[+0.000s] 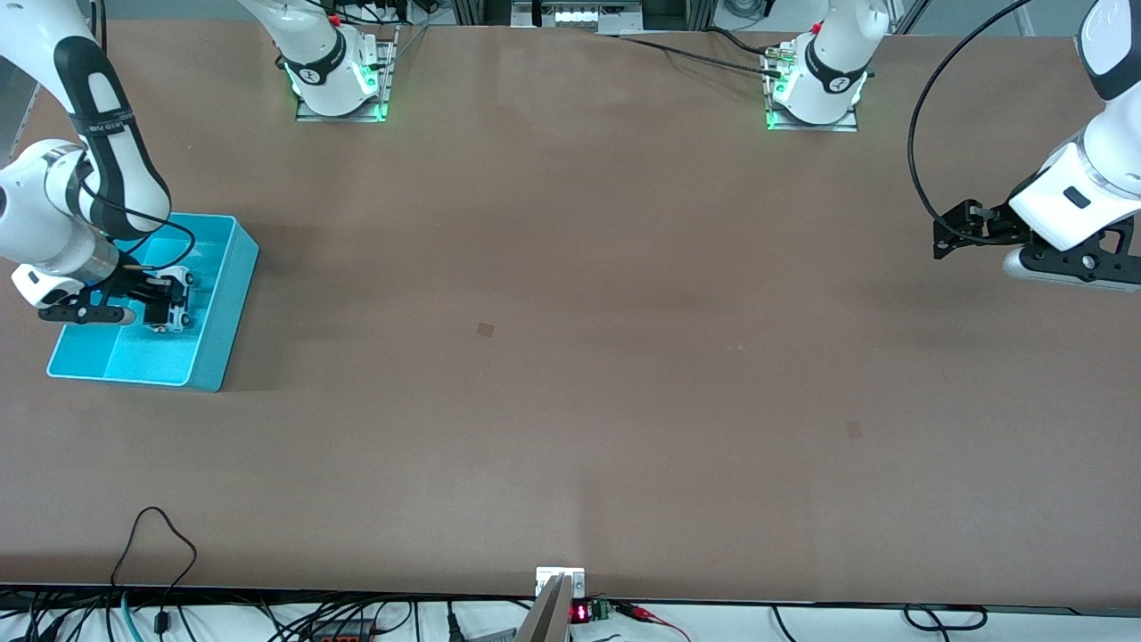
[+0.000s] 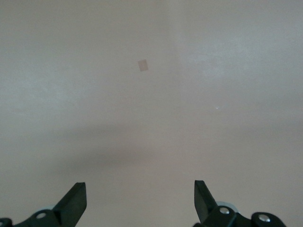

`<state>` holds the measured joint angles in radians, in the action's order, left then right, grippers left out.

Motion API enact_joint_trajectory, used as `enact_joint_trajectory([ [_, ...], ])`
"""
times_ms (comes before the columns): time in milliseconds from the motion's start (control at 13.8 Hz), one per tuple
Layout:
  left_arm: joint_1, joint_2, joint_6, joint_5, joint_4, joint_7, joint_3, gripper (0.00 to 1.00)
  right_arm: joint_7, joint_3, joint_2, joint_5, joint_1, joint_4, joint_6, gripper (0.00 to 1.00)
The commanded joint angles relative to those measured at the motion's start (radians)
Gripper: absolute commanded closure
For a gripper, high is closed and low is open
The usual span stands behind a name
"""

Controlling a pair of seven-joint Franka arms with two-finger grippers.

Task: Wind and store white jeep toy
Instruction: 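Carry the jeep over the blue bin and lower it inside, then open the right gripper to release the jeep in the bin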

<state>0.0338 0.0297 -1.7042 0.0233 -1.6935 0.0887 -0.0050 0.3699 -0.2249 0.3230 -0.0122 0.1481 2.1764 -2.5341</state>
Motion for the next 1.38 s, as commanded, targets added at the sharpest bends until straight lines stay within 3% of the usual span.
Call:
enact_joint_trajectory([
  [0,0.002,-0.005,0.020,0.017,0.014,-0.003,-0.003,0.00,-0.006,0.009,-0.077,-0.008,-0.010,-0.035,0.092,0.00],
  [218,0.003,-0.005,0.021,0.017,0.014,-0.004,-0.003,0.00,-0.005,0.009,-0.088,-0.008,-0.019,-0.104,0.212,0.00],
  [581,0.003,-0.005,0.021,0.017,0.015,-0.004,-0.003,0.00,-0.008,0.012,-0.211,-0.006,-0.109,-0.133,0.313,0.00],
  [944,0.003,-0.005,0.021,0.015,0.014,-0.004,-0.003,0.00,-0.019,0.013,-0.260,-0.009,-0.182,-0.295,0.506,0.00],
  [1308,0.003,-0.005,0.021,0.017,0.014,-0.006,-0.003,0.00,-0.229,0.013,-0.304,-0.011,-0.272,-0.426,0.707,0.00],
])
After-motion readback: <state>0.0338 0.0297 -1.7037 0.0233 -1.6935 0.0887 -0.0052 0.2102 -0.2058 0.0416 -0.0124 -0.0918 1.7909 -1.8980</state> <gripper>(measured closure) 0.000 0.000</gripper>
